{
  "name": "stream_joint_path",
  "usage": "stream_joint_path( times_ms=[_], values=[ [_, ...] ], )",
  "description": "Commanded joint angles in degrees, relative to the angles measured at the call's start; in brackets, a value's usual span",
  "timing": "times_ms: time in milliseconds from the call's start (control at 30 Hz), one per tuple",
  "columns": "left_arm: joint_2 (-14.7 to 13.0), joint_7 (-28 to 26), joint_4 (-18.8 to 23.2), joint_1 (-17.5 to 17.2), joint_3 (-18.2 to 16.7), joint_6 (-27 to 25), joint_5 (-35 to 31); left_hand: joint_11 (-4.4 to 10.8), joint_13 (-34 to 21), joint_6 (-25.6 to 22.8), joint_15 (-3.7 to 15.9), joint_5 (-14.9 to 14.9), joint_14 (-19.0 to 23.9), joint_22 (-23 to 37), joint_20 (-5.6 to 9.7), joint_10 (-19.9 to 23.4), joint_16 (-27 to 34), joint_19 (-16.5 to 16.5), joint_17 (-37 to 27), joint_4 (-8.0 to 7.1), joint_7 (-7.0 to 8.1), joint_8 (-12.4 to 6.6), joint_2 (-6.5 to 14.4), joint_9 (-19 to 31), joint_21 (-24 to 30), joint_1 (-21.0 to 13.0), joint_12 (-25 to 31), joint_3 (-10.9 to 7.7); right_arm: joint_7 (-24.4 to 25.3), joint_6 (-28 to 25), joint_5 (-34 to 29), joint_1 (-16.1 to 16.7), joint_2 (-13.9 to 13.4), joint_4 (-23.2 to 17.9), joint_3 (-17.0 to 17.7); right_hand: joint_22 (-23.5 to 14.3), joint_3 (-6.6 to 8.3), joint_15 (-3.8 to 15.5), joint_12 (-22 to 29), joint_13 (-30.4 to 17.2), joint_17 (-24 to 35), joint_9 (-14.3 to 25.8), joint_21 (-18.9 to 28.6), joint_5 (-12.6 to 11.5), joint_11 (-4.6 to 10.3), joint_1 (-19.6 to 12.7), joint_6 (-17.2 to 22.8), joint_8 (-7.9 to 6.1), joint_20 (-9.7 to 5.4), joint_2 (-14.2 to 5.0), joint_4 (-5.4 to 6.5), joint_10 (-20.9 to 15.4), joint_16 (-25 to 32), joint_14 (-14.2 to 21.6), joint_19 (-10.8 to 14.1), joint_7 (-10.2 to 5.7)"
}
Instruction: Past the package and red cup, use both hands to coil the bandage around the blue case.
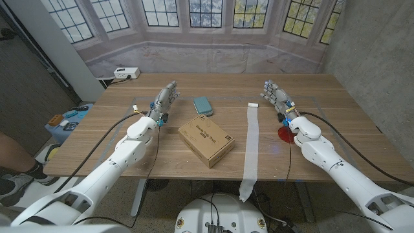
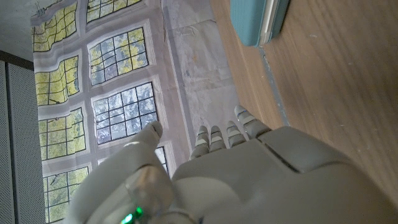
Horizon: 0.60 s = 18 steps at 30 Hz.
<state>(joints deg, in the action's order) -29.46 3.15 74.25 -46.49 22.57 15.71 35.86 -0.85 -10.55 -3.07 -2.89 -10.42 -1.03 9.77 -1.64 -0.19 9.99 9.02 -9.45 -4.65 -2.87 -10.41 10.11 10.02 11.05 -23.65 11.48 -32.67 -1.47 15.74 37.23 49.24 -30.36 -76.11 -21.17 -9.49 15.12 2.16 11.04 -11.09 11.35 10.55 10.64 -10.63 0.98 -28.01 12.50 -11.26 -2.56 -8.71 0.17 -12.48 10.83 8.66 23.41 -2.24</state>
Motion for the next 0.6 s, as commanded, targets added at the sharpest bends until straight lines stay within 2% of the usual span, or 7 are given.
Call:
stream_joint_path(
  times_ms=[33,333,600],
  values=[
    [-1.37,1.60,1.28,1.91,1.94,-1.71,-2.25,-0.39,-0.22,-0.64,-0.53,-0.49,0.46,0.11,-0.12,0.67,0.42,0.90,-0.06,0.95,-0.31,-0.41,-0.08,0.18,0.44,-1.25,0.50,-0.69,0.90,-0.91,-0.23,1.74,-1.25,-2.31,0.29,-0.13,0.47,2.17,0.44,-0.26,0.27,0.18,0.41,-0.23,-0.03,-0.66,0.72,-0.31,-2.82,-0.06,-0.42,-0.57,0.51,0.63,0.43,0.24],
    [-3.63,3.01,3.19,3.12,2.66,-3.22,-3.94,-0.31,-0.20,-0.80,-0.58,-0.82,0.64,0.09,-0.20,0.83,0.31,1.12,-0.04,2.38,-0.27,-0.39,-0.12,0.18,0.41,-2.28,0.47,-1.31,1.51,-0.89,-0.54,2.14,-1.27,-2.86,0.24,-0.14,0.63,2.18,0.45,-0.27,0.24,0.18,0.40,-0.12,-0.16,-1.00,1.06,-0.37,-2.82,-0.11,-0.94,-0.64,0.62,0.68,0.49,0.25],
    [-6.20,3.24,6.14,2.63,2.22,-4.51,-4.66,-0.31,-0.19,-0.84,-0.67,-1.04,0.78,0.09,-0.30,0.87,0.27,1.19,-0.04,3.42,-0.36,-0.36,-0.15,0.19,0.37,-3.02,0.43,-1.71,1.54,-1.14,-0.89,1.65,-0.90,-2.56,-0.25,-0.15,0.78,2.10,0.44,-0.28,0.22,0.19,0.44,-0.01,-0.20,-1.33,1.04,-0.28,-2.72,-0.15,-1.43,-0.68,0.71,0.71,0.65,0.36]
  ],
)
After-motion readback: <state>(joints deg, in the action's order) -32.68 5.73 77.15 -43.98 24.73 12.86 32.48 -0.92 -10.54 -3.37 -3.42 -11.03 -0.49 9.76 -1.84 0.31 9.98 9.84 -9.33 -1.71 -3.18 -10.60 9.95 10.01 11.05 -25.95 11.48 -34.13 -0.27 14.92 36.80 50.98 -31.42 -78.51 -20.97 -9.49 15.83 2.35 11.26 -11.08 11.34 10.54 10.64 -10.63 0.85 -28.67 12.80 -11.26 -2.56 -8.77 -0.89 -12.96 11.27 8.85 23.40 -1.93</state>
